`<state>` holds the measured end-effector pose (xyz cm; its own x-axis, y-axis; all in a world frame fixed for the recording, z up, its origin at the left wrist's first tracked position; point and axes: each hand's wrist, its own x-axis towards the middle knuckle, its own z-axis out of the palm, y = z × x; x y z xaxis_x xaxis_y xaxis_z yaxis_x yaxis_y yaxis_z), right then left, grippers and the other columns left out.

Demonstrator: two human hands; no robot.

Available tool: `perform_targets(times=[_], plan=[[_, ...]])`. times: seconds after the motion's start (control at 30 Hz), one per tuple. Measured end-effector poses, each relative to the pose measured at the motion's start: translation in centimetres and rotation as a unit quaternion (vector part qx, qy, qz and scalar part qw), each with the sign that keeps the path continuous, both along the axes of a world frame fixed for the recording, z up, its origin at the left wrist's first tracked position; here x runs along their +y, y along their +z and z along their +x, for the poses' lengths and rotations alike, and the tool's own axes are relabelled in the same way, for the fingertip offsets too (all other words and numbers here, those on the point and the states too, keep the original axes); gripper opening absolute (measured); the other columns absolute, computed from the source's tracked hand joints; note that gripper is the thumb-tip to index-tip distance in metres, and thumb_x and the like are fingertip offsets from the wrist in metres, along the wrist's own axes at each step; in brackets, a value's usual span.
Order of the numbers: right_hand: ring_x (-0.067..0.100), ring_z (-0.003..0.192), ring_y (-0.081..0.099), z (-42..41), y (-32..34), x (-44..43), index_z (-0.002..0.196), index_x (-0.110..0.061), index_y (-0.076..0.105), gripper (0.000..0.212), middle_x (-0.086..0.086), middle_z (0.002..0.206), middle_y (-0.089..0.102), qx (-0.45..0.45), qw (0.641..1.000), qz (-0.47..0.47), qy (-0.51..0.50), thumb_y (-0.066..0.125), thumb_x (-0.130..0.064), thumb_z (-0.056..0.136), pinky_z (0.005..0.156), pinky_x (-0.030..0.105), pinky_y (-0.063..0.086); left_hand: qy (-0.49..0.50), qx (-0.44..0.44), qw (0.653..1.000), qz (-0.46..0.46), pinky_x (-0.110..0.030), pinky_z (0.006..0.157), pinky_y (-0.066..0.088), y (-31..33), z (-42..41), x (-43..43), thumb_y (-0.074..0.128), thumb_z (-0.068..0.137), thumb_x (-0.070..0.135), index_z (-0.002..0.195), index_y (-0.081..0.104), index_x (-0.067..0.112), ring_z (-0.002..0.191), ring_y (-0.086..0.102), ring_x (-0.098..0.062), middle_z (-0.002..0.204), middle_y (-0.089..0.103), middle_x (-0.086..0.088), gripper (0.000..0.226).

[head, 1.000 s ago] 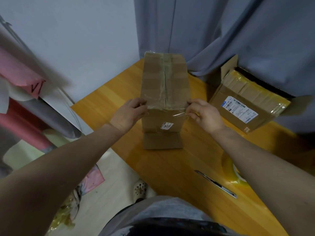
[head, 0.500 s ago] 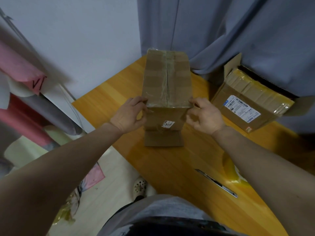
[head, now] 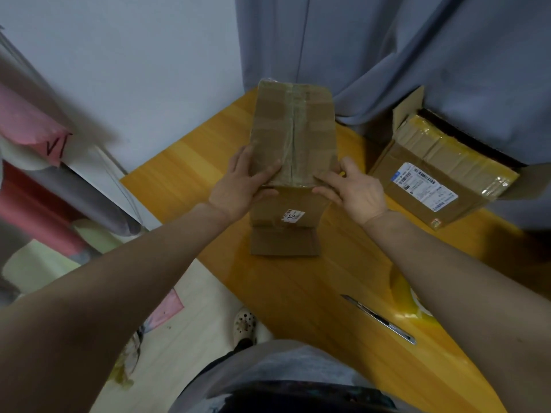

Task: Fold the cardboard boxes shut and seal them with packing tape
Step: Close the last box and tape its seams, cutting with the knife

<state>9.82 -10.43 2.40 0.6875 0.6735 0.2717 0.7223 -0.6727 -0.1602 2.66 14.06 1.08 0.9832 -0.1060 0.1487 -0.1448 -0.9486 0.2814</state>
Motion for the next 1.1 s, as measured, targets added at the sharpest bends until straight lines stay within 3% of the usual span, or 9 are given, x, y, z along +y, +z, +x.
perform_targets(times=[0.1,0.37,0.47,0.6,0.67,0.8,0.87,0.97,1.1], plan=[[0.03,0.068,0.061,0.1,-0.6,0.2,0.107,-0.014,0.068,0.041,0.016,0.101,0.058,-0.006,0.999,0.018,0.026,0.045,-0.043,0.089,0.049,0.03,0.046,0.001,0.045,0.999,-0.027,-0.047,0.118,0.014,-0.6,0.5,-0.1,0.046,0.095,0.038,0.148,0.027,0.026,0.146,-0.002,-0.035,0.159,0.008,-0.012,0.058],[0.032,0.097,0.065,1.7,-1.7,-0.6,0.121,-0.006,0.059,0.036,0.014,0.133,0.053,0.013,0.994,-0.005,0.105,0.067,-0.015,0.087,0.068,0.036,0.055,-0.083,0.015,0.996,0.034,-0.051,0.113,0.017,-1.6,0.5,1.8,0.023,0.095,0.056,0.146,0.032,0.008,0.141,0.014,-0.045,0.152,0.029,-0.017,0.07],[0.033,0.09,0.065,1.6,-1.9,-0.2,0.121,-0.005,0.057,0.033,0.013,0.136,0.051,0.026,0.995,-0.001,0.1,0.063,-0.013,0.089,0.066,0.036,0.056,-0.058,0.007,0.998,0.025,-0.054,0.11,0.023,-1.7,0.4,1.5,0.021,0.098,0.051,0.142,0.039,0.01,0.138,0.022,-0.048,0.148,0.037,-0.017,0.064],[0.024,0.069,0.064,0.8,-1.1,0.7,0.104,-0.01,0.06,0.035,0.009,0.124,0.057,-0.013,0.998,0.002,0.068,0.055,-0.041,0.088,0.048,0.031,0.05,-0.043,-0.005,0.997,0.058,-0.064,0.101,0.036,-1.1,0.4,1.0,0.038,0.095,0.051,0.133,0.052,0.012,0.13,0.039,-0.046,0.138,0.05,-0.015,0.057],[0.022,0.061,0.06,0.1,-0.9,1.7,0.092,-0.011,0.059,0.044,0.007,0.114,0.06,-0.031,0.999,0.011,0.015,0.048,-0.054,0.086,0.04,0.027,0.044,-0.003,-0.002,1.0,0.024,-0.059,0.092,0.046,0.0,0.6,-0.8,0.042,0.088,0.057,0.123,0.06,0.009,0.122,0.047,-0.043,0.127,0.056,-0.018,0.063],[0.03,0.069,0.063,-0.1,-1.3,2.1,0.097,-0.008,0.059,0.031,0.013,0.115,0.057,-0.006,1.0,0.002,-0.006,0.06,-0.039,0.089,0.047,0.032,0.045,0.008,0.048,0.999,-0.004,-0.05,0.098,0.047,0.2,1.0,-3.1,0.02,0.092,0.06,0.135,0.053,0.018,0.135,0.036,-0.038,0.143,0.044,-0.018,0.069],[0.031,0.09,0.063,0.3,-0.5,1.1,0.112,-0.01,0.06,0.028,0.012,0.129,0.051,0.051,0.998,0.001,0.028,0.058,-0.03,0.092,0.065,0.038,0.052,0.004,0.047,0.999,-0.001,-0.046,0.108,0.038,0.1,1.2,-2.5,0.015,0.091,0.061,0.145,0.036,0.027,0.146,0.013,-0.026,0.159,0.014,-0.003,0.067],[0.019,0.121,0.047,1.7,1.2,-0.9,0.138,-0.018,0.045,0.052,0.003,0.149,0.032,0.201,0.976,-0.03,0.079,0.059,-0.013,0.088,0.09,0.027,0.043,0.025,0.078,0.997,-0.007,-0.039,0.109,0.033,0.7,1.0,-2.3,0.03,0.096,0.051,0.149,0.021,0.037,0.146,-0.012,-0.014,0.154,-0.025,0.009,0.056],[0.014,0.138,0.03,2.1,0.9,-1.9,0.148,-0.022,0.029,0.084,-0.004,0.157,0.016,0.23,0.964,-0.084,0.105,0.064,0.005,0.076,0.101,0.024,0.039,0.02,0.096,0.995,0.017,-0.036,0.115,0.023,1.1,1.1,-2.6,0.031,0.097,0.047,0.151,0.017,0.032,0.147,-0.008,-0.016,0.159,-0.018,0.001,0.057]])
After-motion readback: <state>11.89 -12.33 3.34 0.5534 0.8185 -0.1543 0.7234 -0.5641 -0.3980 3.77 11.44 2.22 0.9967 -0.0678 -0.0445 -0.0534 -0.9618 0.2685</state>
